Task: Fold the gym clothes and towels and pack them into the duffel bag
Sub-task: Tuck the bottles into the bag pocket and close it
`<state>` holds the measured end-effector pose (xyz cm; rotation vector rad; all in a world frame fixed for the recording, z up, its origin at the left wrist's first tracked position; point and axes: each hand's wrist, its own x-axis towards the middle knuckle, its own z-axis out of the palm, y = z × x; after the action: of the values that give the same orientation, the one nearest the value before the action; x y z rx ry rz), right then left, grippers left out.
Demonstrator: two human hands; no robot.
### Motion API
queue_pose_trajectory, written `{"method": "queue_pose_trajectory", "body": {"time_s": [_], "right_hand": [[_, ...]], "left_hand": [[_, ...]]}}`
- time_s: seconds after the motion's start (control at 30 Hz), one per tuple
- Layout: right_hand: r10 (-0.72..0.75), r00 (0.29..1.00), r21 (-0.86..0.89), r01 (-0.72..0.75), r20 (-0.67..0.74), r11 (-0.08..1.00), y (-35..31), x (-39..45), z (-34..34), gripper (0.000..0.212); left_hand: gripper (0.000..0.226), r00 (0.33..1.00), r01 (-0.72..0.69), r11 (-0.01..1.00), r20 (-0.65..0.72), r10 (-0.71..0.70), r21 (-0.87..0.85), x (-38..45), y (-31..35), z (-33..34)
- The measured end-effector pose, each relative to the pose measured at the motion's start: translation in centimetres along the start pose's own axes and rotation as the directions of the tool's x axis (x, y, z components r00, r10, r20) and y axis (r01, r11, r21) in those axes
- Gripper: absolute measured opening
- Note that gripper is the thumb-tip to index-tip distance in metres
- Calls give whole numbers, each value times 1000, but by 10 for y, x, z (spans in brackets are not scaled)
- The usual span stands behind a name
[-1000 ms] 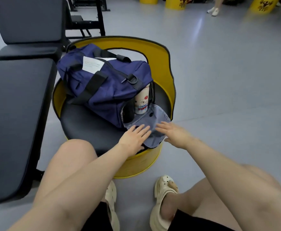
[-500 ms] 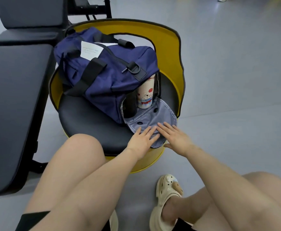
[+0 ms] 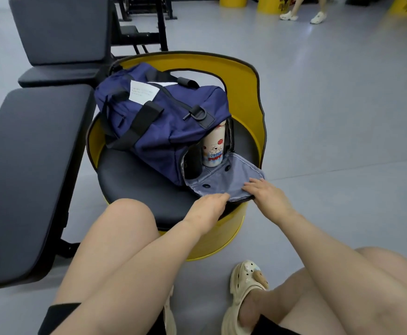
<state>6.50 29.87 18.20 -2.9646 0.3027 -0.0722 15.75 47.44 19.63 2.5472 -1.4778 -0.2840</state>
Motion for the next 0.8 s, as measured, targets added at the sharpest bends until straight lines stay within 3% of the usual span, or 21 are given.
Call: {"method": "queue_pose_trajectory", "body": {"time_s": [0.17, 0.43, 0.63, 0.8], "right_hand": [[-33, 999, -87, 33, 2, 996, -10, -3, -29, 34], [-89, 995, -293, 99, 46, 951, -65, -8, -57, 21], [-151, 988, -314, 149, 20, 938, -108, -23, -62, 24], [-249, 967, -219, 233, -46, 947, -137, -24, -64, 26]], "left_hand": [[26, 995, 88, 987, -35, -93, -135, -7, -4, -27], [24, 984, 149, 977, -74, -162, -155, -39, -31, -61], [18, 982, 169, 972, -53, -179, -161, -78, -51, -76], [23, 983, 178, 980, -37, -182, -92, -108, -74, -88]]}}
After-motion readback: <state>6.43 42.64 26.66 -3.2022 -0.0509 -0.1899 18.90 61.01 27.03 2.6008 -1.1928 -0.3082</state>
